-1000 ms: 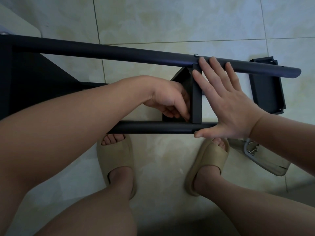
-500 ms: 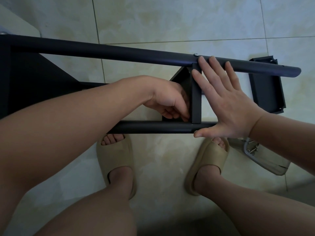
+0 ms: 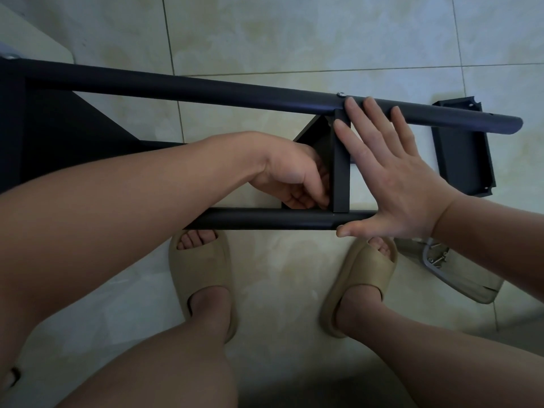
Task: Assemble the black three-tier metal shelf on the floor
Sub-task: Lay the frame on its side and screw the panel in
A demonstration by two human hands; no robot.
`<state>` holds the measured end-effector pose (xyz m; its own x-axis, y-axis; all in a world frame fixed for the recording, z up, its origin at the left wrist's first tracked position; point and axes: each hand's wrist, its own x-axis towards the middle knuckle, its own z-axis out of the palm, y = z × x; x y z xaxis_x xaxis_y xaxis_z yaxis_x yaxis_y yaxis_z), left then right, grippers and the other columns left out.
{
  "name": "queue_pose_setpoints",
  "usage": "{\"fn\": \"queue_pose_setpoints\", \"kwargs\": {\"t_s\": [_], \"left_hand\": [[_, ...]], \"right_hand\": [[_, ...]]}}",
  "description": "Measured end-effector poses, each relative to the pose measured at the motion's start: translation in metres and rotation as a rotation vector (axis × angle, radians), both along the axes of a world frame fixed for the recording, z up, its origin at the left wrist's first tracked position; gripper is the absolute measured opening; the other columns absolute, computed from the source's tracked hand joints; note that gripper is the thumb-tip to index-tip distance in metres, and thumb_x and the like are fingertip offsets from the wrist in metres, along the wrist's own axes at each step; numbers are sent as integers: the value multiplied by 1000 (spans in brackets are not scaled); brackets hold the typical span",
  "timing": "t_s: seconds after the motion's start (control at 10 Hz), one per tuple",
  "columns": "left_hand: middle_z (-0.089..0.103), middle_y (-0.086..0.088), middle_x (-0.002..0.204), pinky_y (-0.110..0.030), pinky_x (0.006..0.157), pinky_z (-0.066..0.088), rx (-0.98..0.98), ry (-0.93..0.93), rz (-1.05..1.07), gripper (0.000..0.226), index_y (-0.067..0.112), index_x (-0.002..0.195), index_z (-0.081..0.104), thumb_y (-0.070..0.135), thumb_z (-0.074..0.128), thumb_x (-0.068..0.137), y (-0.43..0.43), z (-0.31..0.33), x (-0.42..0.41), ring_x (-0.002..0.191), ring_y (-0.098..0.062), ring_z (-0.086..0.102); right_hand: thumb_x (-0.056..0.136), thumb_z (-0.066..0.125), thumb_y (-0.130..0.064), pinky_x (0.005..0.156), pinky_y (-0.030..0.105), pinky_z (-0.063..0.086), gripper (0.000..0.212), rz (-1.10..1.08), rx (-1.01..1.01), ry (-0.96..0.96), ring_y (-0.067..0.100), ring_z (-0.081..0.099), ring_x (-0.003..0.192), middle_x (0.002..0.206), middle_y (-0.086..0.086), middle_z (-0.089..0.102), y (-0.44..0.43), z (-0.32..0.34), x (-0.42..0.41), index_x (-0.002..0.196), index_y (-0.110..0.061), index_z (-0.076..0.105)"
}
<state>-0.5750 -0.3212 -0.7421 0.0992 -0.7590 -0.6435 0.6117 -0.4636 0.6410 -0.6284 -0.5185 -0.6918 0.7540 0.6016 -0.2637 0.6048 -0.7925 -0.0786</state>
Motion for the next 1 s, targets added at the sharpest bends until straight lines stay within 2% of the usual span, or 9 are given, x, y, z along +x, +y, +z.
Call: {"fn": "queue_pose_setpoints", "kwargs": {"t_s": [0.2,0.5,0.6,0.7,0.8,0.9,1.0], "left_hand": [[69,-8,85,-30,85,56,1,31,19,19,5,96,66,-10,55,91,0,2,-2,81,-20,66],[67,-17,102,-45,106,49,12,-15,5,22,-1,109,65,-11,54,92,1,6,-4,100,-30,64],[68,-20,105,-45,105,50,-5,-40,-4,22,-3,111,64,-11,55,92,2,7,-4,104,-33,65],[68,-20,106,-45,105,50,-9,-68,-29,21,-3,110,64,-10,56,92,2,6,-3,104,-32,67],[72,-11,101,-45,106,49,44,-167,-92,18,4,108,68,0,64,92,3,6,1,97,-24,67],[74,1,87,-44,104,49,102,-244,-154,8,16,97,72,12,69,90,4,6,4,84,-15,66],[75,-1,88,-42,102,50,98,-209,-161,10,15,97,73,14,64,92,3,6,4,84,-17,66]], "right_hand": [[73,35,-95,122,66,4,130,1,0,1,42,-4,155,168,22,0,0,0,0,161,-2,10],[75,30,-96,122,66,4,129,10,3,-11,42,-4,155,168,22,0,-1,-2,0,161,-3,8],[74,29,-97,122,66,3,130,8,12,-7,42,-4,155,168,22,0,-1,-2,0,161,-3,8],[75,28,-97,122,66,3,129,4,15,-1,41,-4,155,168,22,0,-1,-2,0,161,-3,8],[75,27,-97,122,65,3,129,1,16,-2,41,-4,155,168,22,0,-1,-2,0,161,-3,8],[75,27,-98,122,65,3,130,1,17,0,40,-4,156,168,21,0,-1,-2,1,161,-3,8],[75,26,-98,122,65,2,130,0,20,1,40,-4,156,168,21,0,-1,-2,1,161,-3,8]]}}
